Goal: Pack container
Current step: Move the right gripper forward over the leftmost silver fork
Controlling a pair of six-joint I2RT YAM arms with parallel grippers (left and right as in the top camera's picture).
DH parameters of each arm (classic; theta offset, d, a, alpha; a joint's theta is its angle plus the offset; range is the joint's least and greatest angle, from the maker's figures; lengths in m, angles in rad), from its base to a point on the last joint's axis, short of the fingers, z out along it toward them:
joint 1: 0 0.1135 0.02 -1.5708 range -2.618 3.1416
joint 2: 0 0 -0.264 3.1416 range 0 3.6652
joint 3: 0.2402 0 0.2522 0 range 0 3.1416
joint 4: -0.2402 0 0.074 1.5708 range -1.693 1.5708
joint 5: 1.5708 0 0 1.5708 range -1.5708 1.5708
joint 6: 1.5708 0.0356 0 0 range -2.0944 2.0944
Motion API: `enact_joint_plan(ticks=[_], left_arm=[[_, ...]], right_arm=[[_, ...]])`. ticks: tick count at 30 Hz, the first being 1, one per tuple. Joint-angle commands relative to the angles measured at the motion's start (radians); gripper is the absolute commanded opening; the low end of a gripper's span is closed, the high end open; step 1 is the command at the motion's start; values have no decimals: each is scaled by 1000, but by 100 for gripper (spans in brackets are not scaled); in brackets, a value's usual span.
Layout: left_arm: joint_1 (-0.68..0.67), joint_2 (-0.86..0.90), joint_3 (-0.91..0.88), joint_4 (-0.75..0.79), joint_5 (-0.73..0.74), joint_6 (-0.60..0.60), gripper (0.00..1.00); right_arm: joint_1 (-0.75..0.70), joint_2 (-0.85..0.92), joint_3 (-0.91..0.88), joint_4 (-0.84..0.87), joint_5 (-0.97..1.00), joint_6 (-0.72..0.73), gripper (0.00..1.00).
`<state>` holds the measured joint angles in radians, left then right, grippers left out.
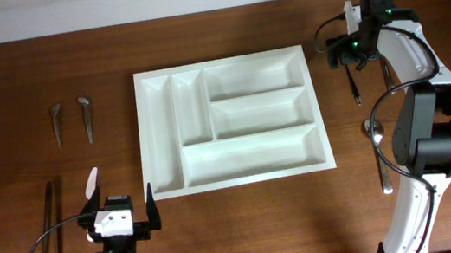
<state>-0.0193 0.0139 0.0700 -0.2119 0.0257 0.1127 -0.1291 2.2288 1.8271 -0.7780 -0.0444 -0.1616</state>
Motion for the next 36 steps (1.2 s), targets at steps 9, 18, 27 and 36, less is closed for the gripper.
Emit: enact_joint_plan(ticks=[9,18,27,36], left_arm=[[5,-8,-7,4,4,16,99],[5,-8,-7,4,4,16,99],[5,-8,-7,3,4,16,99],[5,-8,-7,3,4,16,99]], right_arm=[[3,23,222,-276,4,40,99],[-13,218,649,-652,-16,35,99],[-7,291,653,-654,-3,35,99],[-8,343,653,-616,-1,34,99]])
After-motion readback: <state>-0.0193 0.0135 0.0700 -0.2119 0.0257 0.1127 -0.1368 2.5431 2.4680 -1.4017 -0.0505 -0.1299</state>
